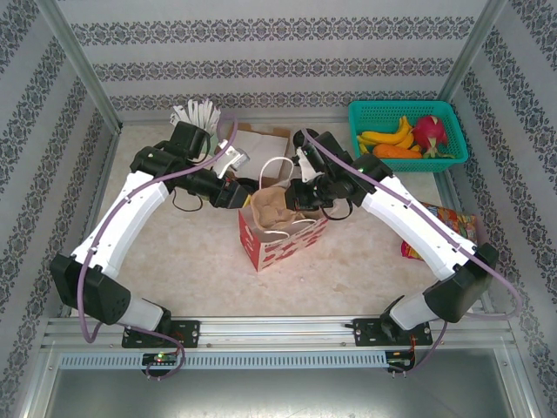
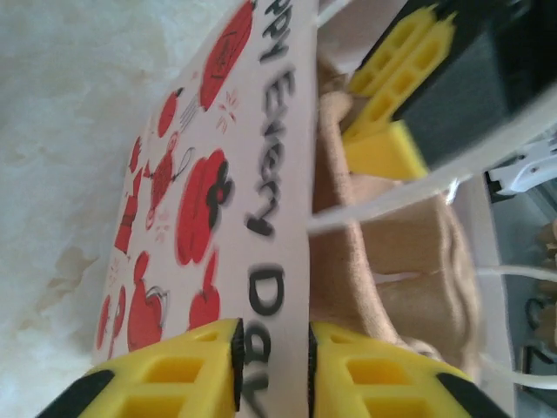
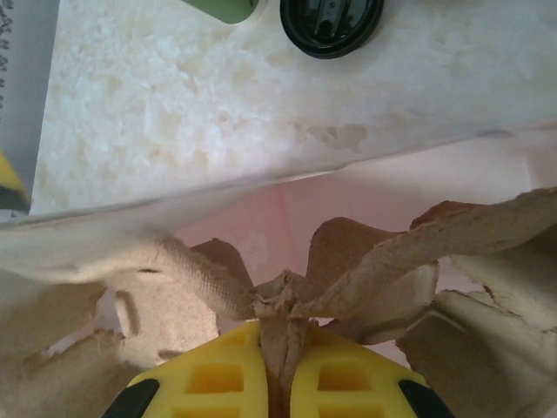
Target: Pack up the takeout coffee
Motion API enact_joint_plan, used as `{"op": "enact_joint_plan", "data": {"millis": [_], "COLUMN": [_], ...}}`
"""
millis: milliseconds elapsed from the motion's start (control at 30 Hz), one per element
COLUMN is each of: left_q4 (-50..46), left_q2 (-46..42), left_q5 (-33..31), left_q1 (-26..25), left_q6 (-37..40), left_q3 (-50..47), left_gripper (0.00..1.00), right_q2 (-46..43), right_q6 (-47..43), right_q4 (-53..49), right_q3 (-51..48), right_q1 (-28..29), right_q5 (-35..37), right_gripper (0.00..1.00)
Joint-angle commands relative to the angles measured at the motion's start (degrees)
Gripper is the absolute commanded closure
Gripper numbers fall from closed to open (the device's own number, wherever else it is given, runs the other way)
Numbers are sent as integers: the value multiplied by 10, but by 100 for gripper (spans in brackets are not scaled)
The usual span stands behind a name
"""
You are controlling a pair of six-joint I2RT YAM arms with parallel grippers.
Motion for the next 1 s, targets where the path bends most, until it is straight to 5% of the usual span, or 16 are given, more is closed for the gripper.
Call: {"op": "enact_joint_plan", "data": {"millis": [0, 133, 267, 433, 900, 967], "left_q4": [28, 84, 73, 132, 140, 153], "left_q2": [-55, -131, -164, -207, -161, -151], "left_q5": [43, -42, -55, -132, -148, -199], "left_q1": [6, 6, -8, -84, -202, -212], "left_q6": [-10, -46, -82, -75, 174, 185], "left_q3": [10, -57, -70, -119, -96, -97], "left_gripper": [54, 33, 31, 29, 43, 57], "right_q2": [8, 10, 13, 26, 19, 16], "right_q6": [44, 71, 100, 103, 97, 100], "right_q4": [1, 6, 8, 11, 13, 15], "right_q3": [9, 7, 0, 6, -1, -4], "right_q1": [8, 10, 11, 17, 23, 23], "right_q5": [30, 37, 57, 54, 71, 71], "right_gripper": [100, 100, 100, 100, 100, 100]}}
